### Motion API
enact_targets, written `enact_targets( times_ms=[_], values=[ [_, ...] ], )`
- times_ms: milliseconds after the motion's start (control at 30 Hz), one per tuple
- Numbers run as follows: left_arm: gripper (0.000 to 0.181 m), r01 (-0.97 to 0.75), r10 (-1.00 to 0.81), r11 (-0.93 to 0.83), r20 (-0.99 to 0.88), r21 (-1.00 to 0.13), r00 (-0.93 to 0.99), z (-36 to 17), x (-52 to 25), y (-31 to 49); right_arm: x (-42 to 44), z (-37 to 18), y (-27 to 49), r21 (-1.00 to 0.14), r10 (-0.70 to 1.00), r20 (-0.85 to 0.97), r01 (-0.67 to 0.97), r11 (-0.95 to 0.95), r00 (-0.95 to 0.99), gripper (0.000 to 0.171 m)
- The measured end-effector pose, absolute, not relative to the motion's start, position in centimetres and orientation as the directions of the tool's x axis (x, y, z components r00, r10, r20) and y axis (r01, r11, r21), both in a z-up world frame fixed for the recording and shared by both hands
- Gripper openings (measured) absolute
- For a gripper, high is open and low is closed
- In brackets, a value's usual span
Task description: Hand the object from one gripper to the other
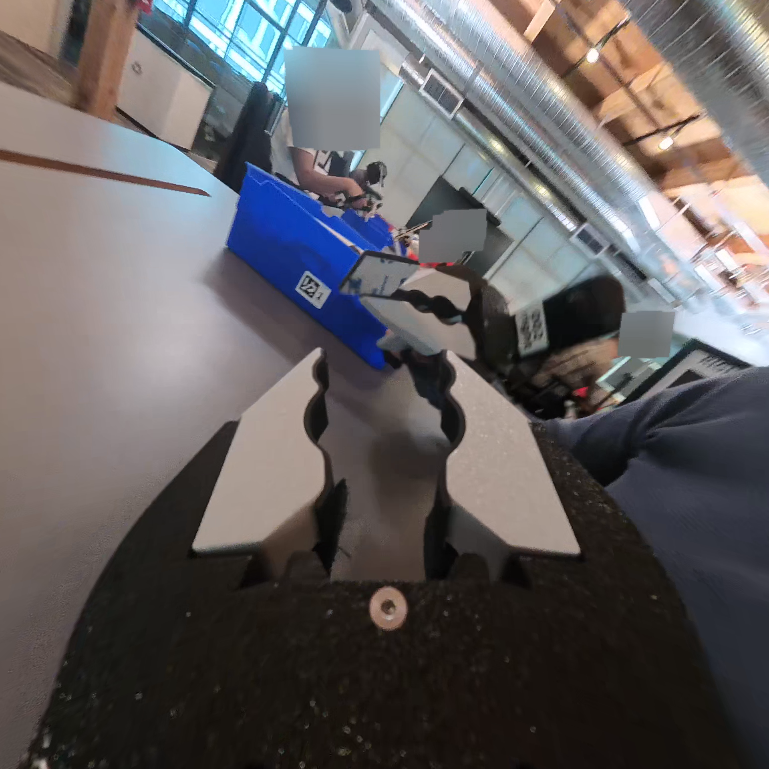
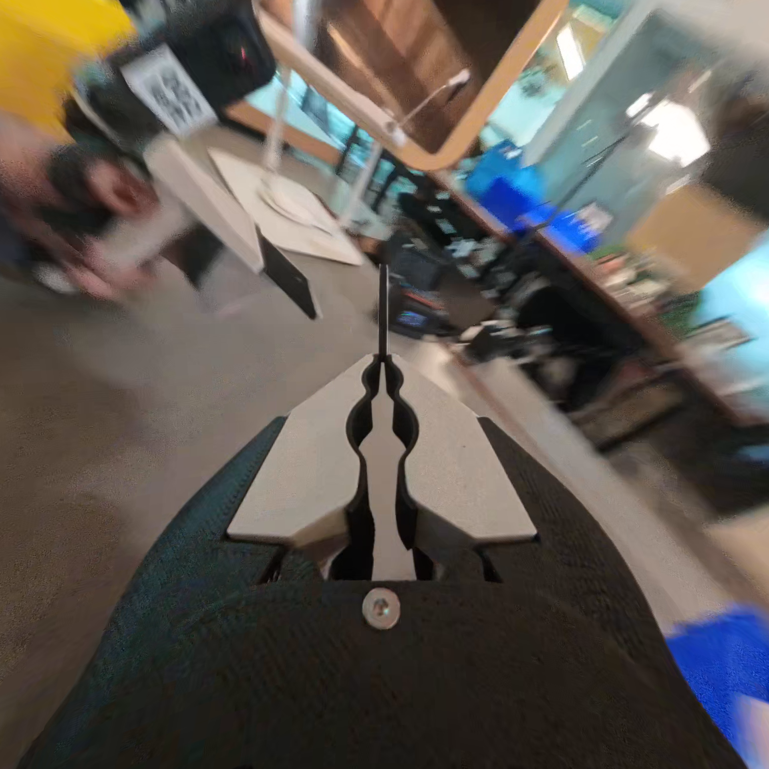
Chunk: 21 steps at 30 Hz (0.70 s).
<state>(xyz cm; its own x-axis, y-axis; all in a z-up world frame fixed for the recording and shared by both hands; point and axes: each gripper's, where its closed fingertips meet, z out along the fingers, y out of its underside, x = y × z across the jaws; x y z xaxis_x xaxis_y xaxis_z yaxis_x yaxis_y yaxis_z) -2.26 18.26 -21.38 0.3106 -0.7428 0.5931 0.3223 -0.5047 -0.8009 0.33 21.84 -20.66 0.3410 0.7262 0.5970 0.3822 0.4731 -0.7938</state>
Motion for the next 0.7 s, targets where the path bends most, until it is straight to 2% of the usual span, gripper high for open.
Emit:
enact_targets(
  times_ms=[100,167,233,367,500,533,567,600,633,667,700],
  values=[
    [0.049,0.395,-0.696,-0.588,0.690,-0.706,0.199,-20.9,-1.5,18.1,0.8,-19.2,21.9,-0.433,0.294,0.899,0.563,0.704,0.323,0.000],
    [0.048,0.455,-0.659,-0.628,0.742,-0.632,0.121,-20.5,-1.3,18.1,0.4,-18.8,21.3,-0.209,0.055,0.966,0.637,0.742,0.252,0.000],
    [0.041,0.499,-0.610,-0.663,0.789,-0.557,0.070,-20.6,-1.3,18.5,-0.1,-19.1,21.1,-0.081,-0.064,0.980,0.675,0.734,0.187,0.000],
    [0.035,0.562,-0.539,-0.690,0.842,-0.457,0.024,-21.3,-2.2,19.4,-0.3,-19.8,21.2,0.002,-0.118,0.986,0.693,0.721,0.120,0.000],
    [0.028,0.575,-0.518,-0.702,0.855,-0.419,-0.010,-21.4,-2.5,19.5,-1.2,-20.6,20.1,0.101,-0.177,0.983,0.655,0.749,0.050,0.000],
    [0.021,0.564,-0.517,-0.713,0.856,-0.416,-0.023,-21.4,-2.3,19.3,-1.5,-20.8,19.7,0.126,-0.194,0.980,0.642,0.756,0.035,0.000],
    [0.004,0.550,-0.519,-0.725,0.854,-0.415,-0.040,-21.4,-2.0,19.1,-1.7,-21.1,19.4,0.141,-0.201,0.979,0.633,0.761,0.023,0.000],
    [0.003,0.549,-0.513,-0.728,0.857,-0.411,-0.040,-21.4,-2.0,19.1,-1.8,-21.3,19.4,0.142,-0.198,0.980,0.631,0.763,0.018,0.000],
    [0.001,0.540,-0.519,-0.727,0.854,-0.424,-0.028,-21.5,-2.1,19.0,-1.9,-21.4,19.4,0.116,-0.170,0.985,0.623,0.774,0.027,0.001],
    [0.001,0.526,-0.532,-0.720,0.847,-0.453,0.001,-21.7,-2.1,19.0,-1.9,-21.7,19.4,0.043,-0.090,0.995,0.607,0.794,0.048,0.003],
    [0.001,0.519,-0.555,-0.698,0.831,-0.493,0.042,-21.7,-2.2,19.1,-1.8,-22.1,19.6,-0.090,0.050,0.995,0.595,0.799,0.083,0.004]
  ],
)
